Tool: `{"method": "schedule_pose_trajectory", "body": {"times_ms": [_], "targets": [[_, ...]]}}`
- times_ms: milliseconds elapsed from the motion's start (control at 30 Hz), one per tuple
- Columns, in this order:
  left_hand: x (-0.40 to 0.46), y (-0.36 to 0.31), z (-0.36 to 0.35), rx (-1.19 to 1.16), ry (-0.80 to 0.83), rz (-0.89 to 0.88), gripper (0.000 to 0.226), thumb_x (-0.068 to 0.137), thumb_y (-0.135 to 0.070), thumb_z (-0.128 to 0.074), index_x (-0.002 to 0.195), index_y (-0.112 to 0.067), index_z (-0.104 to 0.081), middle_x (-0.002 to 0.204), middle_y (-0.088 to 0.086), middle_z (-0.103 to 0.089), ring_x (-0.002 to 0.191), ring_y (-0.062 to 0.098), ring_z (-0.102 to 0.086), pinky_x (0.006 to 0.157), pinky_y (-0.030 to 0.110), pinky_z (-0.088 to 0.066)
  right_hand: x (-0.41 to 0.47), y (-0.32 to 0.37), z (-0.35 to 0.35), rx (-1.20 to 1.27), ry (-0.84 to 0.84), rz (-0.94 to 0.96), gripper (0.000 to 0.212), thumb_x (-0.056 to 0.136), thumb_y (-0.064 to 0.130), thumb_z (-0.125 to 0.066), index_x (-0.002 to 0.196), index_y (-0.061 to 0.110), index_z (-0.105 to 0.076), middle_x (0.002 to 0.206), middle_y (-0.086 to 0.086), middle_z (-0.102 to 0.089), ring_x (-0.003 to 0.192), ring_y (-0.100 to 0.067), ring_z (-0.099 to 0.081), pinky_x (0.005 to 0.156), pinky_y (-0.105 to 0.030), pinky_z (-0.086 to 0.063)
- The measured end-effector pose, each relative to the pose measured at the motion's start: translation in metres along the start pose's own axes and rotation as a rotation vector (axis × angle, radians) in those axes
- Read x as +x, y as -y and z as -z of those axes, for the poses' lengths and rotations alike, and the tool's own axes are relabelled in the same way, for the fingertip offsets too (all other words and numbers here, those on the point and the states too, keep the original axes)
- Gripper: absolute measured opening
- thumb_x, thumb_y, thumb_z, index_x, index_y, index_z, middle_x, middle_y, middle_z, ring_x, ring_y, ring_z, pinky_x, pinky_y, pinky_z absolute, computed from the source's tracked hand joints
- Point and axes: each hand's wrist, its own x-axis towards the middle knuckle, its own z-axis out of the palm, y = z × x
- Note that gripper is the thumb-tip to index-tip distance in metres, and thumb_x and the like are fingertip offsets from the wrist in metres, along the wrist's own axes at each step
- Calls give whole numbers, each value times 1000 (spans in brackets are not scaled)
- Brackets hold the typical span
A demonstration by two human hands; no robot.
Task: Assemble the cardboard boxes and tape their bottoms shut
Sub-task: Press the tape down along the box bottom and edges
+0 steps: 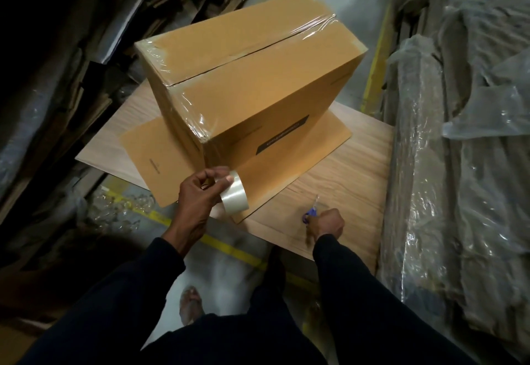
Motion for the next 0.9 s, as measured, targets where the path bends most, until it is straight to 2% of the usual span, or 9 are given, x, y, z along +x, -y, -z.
{"method": "schedule_pose_trajectory", "body": {"times_ms": [133,233,300,367,500,633,700,800,900], "targets": [[4,0,-3,-45,28,50,12,91,-3,-76,102,-8,-75,109,-5,-79,96,9,-74,72,27,-61,-17,5,15,164,158,-2,19,89,10,-83,101,9,-69,95,-12,-74,73,-21,-73,57,-33,-63],[4,-2,-3,-103,51,88,20,92,0,-74,109,-10,-73,96,-5,-79,89,10,-73,70,27,-60,-43,25,37,507,453,-50,16,102,-5,-61,114,4,-65,97,-21,-73,71,-27,-72,59,-33,-64],[2,-2,-2,-124,62,108,21,93,1,-72,110,-10,-74,98,-4,-79,90,11,-74,72,28,-61,-56,46,55,585,627,54,27,102,-10,-56,123,4,-64,111,-26,-72,83,-32,-78,66,-32,-67],[0,-3,0,-141,67,135,18,94,0,-71,110,-8,-75,100,1,-78,91,16,-73,75,31,-62,-66,74,74,541,723,264,30,99,-10,-61,126,5,-65,122,-27,-70,95,-34,-79,75,-36,-67],[-7,-5,-1,-189,61,150,11,93,-9,-75,104,-6,-77,97,9,-75,88,23,-69,72,33,-58,-95,146,121,204,914,726,29,99,-1,-66,126,9,-63,113,-17,-77,96,-34,-78,79,-39,-65],[-12,-8,-7,-195,21,148,31,82,-35,-81,100,-9,-78,93,9,-75,78,18,-70,62,29,-55,-110,207,133,-367,1037,1021,21,93,6,-79,111,9,-69,92,-12,-77,81,-29,-78,75,-40,-66],[-13,-7,-9,-190,13,138,31,83,-36,-81,98,-9,-78,91,8,-76,78,18,-69,63,28,-55,-116,229,130,-570,1053,1066,22,89,12,-84,106,10,-70,92,-11,-78,79,-26,-77,76,-42,-66],[-16,-11,-10,-217,30,130,30,86,-33,-78,98,-6,-76,88,6,-75,75,16,-68,63,25,-54,-124,254,118,-796,1059,1031,39,83,30,-91,109,13,-68,109,-16,-74,84,-24,-75,78,-39,-66],[-17,-11,-9,-204,50,123,23,94,-30,-74,98,-7,-77,88,5,-76,75,14,-68,63,23,-52,-129,272,105,-884,1126,1037,43,86,30,-87,118,11,-65,119,-25,-70,88,-26,-73,85,-44,-65]]}}
